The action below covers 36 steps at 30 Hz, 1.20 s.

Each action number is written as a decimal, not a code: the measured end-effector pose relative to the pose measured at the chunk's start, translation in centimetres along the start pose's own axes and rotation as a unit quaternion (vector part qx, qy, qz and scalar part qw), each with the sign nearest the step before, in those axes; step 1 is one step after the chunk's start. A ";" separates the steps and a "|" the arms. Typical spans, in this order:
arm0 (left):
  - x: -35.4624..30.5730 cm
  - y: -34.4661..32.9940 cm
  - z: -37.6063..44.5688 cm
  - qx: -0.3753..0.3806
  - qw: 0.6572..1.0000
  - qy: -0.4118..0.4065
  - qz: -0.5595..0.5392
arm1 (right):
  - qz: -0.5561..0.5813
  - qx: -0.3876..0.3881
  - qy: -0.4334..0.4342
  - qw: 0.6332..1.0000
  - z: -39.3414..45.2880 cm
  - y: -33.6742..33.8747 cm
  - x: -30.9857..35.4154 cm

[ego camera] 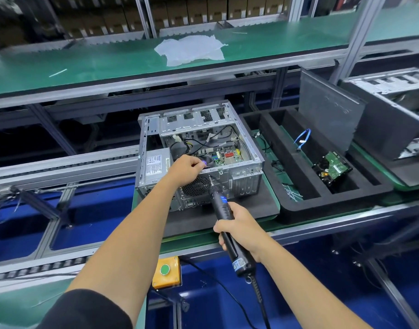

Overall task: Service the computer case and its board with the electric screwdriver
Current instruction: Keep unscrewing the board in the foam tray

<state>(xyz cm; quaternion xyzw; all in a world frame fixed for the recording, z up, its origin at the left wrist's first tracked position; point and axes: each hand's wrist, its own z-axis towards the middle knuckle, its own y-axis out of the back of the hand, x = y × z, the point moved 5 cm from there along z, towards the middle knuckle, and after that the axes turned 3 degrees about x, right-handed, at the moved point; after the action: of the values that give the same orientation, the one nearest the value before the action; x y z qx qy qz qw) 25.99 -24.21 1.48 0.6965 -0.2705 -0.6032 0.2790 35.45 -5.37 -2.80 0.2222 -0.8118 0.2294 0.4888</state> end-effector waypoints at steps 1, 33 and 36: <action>0.0 0.0 0.0 0.000 1.000 0.000 0.000 | 0.003 0.000 -0.002 1.000 0.0 -0.1 0.0; 0.8 -0.1 0.3 -0.050 0.996 0.027 0.070 | -0.081 -0.018 0.009 0.997 0.9 -0.2 0.3; 0.7 -0.1 0.3 -0.053 0.995 0.022 0.078 | -0.075 -0.011 0.007 0.997 0.8 -0.2 0.3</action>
<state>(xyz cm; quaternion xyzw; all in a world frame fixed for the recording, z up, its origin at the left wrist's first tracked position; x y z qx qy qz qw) 25.75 -24.63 0.90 0.6707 -0.2853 -0.5776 0.3675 34.90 -5.98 -2.85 0.2754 -0.7917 0.1852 0.5128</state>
